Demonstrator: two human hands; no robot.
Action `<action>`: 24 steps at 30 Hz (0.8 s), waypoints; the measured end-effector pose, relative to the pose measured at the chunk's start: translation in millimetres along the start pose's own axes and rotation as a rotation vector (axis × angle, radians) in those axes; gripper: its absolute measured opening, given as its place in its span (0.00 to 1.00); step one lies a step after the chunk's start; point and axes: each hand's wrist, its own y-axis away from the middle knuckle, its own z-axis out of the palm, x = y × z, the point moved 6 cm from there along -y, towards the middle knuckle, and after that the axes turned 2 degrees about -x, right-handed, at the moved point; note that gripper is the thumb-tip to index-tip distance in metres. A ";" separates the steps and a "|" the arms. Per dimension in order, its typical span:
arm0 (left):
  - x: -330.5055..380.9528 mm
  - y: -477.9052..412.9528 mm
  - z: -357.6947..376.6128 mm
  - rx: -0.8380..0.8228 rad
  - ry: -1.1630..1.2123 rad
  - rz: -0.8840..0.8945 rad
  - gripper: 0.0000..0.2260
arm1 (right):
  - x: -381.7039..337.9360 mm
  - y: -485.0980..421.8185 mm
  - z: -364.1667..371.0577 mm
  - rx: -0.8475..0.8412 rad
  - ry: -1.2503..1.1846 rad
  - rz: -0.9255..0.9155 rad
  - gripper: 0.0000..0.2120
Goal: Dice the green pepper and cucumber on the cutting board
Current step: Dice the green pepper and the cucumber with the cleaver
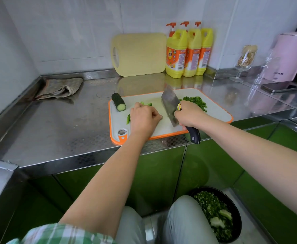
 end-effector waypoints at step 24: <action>-20.7 -1.8 -1.5 0.073 -0.035 -0.148 0.18 | 12.3 2.6 -2.7 0.007 -0.346 0.055 0.11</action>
